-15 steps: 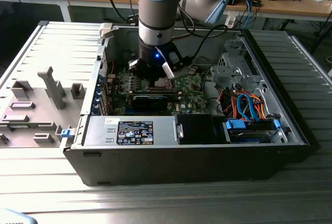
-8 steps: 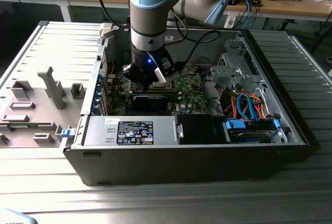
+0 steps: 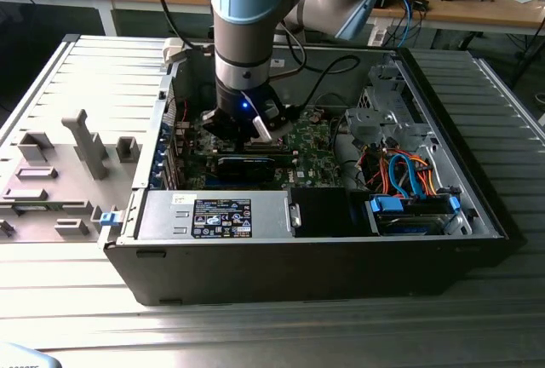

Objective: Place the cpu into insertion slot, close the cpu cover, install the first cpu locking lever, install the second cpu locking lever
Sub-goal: 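Install the second cpu locking lever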

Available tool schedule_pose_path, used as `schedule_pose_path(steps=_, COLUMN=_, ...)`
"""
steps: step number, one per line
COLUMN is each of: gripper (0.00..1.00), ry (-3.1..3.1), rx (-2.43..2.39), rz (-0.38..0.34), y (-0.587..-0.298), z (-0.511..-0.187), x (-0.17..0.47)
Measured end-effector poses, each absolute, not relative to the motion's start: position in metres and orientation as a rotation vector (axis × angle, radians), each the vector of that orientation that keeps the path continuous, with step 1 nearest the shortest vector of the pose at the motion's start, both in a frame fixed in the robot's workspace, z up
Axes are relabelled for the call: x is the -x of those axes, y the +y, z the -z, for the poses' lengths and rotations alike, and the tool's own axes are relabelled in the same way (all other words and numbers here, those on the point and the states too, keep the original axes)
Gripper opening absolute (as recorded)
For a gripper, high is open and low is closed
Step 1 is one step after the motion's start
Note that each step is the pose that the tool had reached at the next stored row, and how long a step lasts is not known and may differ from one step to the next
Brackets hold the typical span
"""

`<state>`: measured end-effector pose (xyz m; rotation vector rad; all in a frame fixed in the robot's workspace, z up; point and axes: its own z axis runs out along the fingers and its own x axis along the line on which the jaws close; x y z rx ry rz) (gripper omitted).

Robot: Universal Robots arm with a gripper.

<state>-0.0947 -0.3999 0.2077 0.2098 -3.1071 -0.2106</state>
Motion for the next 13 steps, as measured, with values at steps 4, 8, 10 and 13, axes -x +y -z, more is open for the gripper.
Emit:
schedule_pose_path(steps=4, gripper=0.11, ry=-3.107, rx=-0.210, rz=0.221, y=-0.3871, z=-0.2021, x=0.0947)
schedule_pose_path(steps=8, gripper=0.11, ry=-3.106, rx=-0.210, rz=0.228, y=-0.3870, z=-0.1992, x=0.0948)
schedule_pose_path(steps=10, gripper=0.11, ry=-3.106, rx=-0.210, rz=0.227, y=-0.3872, z=-0.1976, x=0.0948)
schedule_pose_path(steps=13, gripper=0.11, ry=-3.106, rx=-0.210, rz=0.226, y=-0.3874, z=-0.1981, x=0.0948)
